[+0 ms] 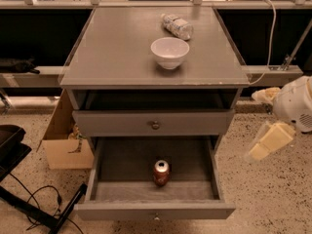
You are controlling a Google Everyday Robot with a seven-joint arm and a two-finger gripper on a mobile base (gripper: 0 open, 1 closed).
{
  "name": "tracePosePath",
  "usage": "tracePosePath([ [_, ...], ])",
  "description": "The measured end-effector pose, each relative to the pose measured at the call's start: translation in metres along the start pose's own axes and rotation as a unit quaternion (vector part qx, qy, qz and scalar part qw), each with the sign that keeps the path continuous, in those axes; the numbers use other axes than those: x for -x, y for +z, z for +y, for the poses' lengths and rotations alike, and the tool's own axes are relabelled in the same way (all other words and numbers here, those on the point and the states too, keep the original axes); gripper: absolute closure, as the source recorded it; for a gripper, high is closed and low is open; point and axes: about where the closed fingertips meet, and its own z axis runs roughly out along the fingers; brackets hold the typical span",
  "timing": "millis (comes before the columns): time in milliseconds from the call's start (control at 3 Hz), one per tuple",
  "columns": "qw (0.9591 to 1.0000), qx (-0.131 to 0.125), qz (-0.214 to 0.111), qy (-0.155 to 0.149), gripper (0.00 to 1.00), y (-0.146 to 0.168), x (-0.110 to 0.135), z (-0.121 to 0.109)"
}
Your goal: Pick coke can from middle drawer and place on counter
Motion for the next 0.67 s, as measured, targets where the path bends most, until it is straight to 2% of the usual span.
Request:
tracePosePath([
  [333, 0.9963, 0.005, -0.085, 0.011, 0.0, 0.063, -0.023, -0.007],
  [667, 0.9883, 0.004, -0.153, 0.006, 0.0, 0.116, -0.039, -0.015],
])
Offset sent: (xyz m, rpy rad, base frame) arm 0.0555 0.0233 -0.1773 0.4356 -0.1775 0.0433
